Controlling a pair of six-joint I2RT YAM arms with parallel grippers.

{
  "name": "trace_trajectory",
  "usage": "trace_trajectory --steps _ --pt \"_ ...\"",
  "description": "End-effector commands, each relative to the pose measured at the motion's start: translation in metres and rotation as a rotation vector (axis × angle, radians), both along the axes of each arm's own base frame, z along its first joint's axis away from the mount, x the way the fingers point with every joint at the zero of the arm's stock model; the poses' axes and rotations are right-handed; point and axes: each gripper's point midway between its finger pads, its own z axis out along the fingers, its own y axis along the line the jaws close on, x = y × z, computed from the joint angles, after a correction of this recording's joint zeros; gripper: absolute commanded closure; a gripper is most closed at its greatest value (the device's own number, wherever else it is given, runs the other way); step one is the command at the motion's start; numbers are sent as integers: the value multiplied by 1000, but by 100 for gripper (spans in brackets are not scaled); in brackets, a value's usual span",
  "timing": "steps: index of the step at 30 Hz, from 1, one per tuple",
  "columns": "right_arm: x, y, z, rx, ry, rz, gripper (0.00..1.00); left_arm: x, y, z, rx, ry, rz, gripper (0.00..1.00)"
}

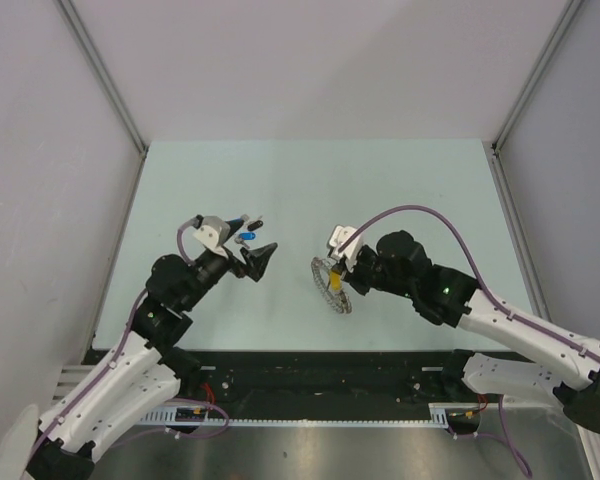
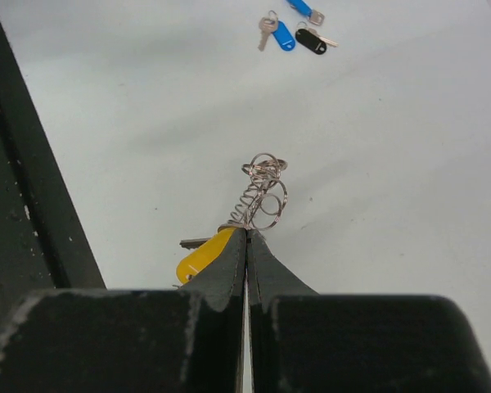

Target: Put the keys on the keyring

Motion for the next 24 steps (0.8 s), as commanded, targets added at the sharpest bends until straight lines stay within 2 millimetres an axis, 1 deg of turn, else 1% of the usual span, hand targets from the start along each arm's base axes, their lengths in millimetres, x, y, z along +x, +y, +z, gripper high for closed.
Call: trace_trajectory --steps 1,4,8,10,12,13,15,16,19,22,23,24 --pt "22 4 43 105 -69 -71 100 21 41 14 -39 -8 255 0" --pt "28 3 39 94 -55 -90 100 23 43 4 -43 9 260 0" --pt "35 3 34 84 -42 -106 100 23 42 6 -47 18 247 0" --pt "42 1 31 73 -37 -124 100 23 44 5 -50 20 255 0" --pt "49 -1 31 73 -37 -129 100 22 43 3 -60 29 251 0" --pt "56 -4 27 64 -31 -147 100 21 43 4 -69 27 247 0" --pt "64 -6 28 60 -40 -157 100 20 44 2 -66 31 248 0" --pt "72 -10 25 47 -41 -178 100 20 46 1 -63 34 258 0" --pt "88 -18 23 18 -65 -216 100 21 52 3 -61 28 284 0" --pt "104 -25 29 11 -104 -252 100 20 54 5 -63 25 289 0" --pt "110 -24 27 0 -114 -259 100 20 55 2 -58 33 292 0" --pt "115 -27 29 -8 -127 -277 100 19 55 4 -59 32 292 0"
